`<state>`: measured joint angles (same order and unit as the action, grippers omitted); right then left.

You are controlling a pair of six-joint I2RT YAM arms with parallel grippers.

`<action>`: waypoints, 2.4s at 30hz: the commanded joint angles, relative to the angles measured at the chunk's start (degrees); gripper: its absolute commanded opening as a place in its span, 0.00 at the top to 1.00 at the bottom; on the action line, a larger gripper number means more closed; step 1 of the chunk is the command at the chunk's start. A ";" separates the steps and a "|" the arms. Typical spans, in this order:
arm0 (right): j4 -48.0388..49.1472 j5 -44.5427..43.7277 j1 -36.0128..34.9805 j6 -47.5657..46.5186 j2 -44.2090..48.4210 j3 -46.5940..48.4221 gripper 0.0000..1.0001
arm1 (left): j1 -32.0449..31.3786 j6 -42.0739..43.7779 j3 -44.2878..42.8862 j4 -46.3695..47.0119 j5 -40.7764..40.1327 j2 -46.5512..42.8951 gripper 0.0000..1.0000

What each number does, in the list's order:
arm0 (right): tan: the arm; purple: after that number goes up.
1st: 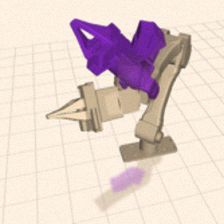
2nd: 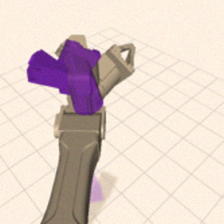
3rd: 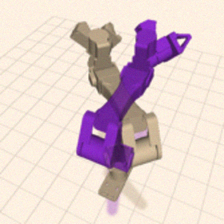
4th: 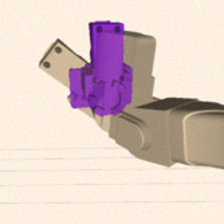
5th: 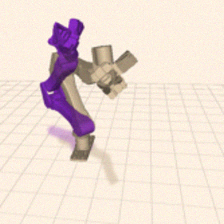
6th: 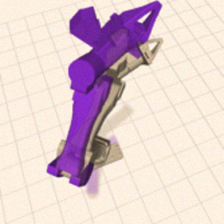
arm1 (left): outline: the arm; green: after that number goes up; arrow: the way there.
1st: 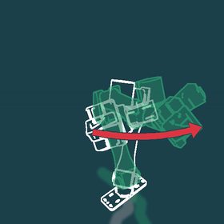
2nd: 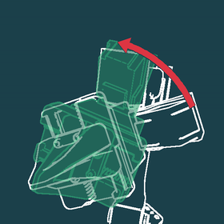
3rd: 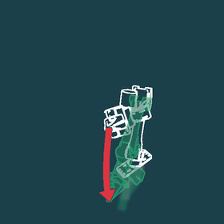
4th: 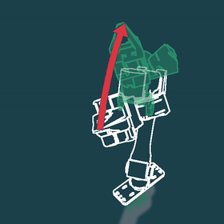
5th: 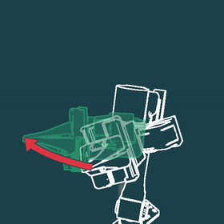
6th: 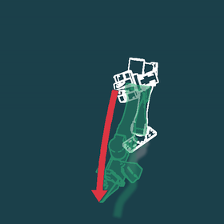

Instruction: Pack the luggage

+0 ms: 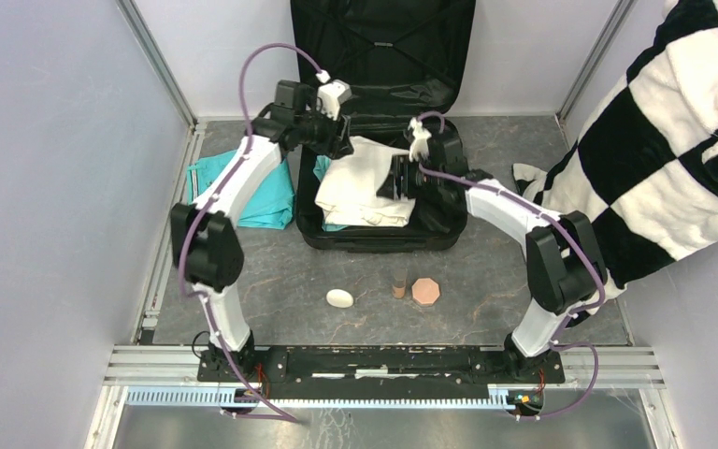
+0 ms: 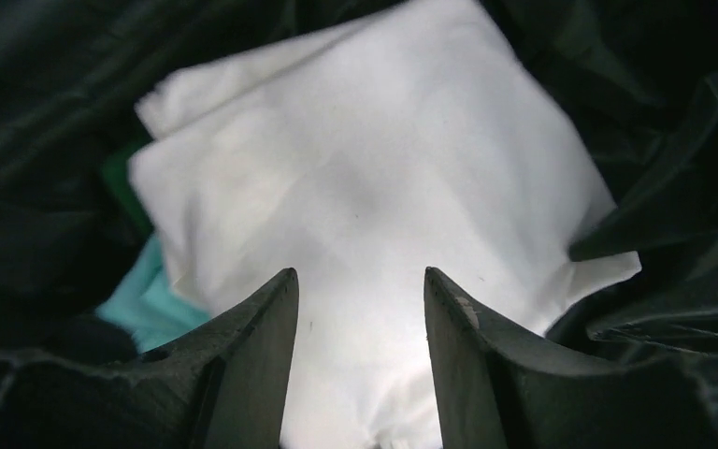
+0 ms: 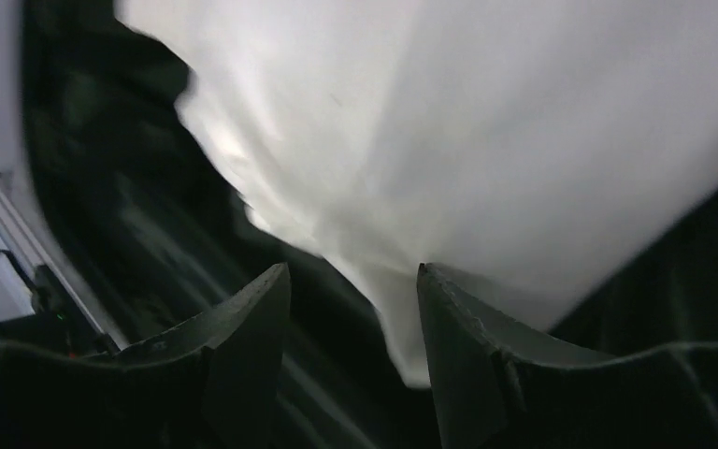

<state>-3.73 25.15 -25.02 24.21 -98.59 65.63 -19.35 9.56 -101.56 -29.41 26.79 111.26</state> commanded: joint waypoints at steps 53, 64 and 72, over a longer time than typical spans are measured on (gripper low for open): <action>1.91 -6.18 -2.53 2.66 0.84 10.35 0.27 | 12.71 -6.55 20.58 12.01 -32.80 1.57 0.02; 0.33 -7.57 -2.71 1.19 6.85 6.97 0.27 | 12.24 -5.42 19.56 12.45 -35.83 7.39 0.35; 0.08 -7.30 -2.67 1.15 6.88 6.81 0.28 | 13.96 -3.97 22.36 9.36 -31.70 7.28 0.93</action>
<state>-4.40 18.76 -27.59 26.06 -93.43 72.73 -7.07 4.05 -80.88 -17.37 -7.35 117.40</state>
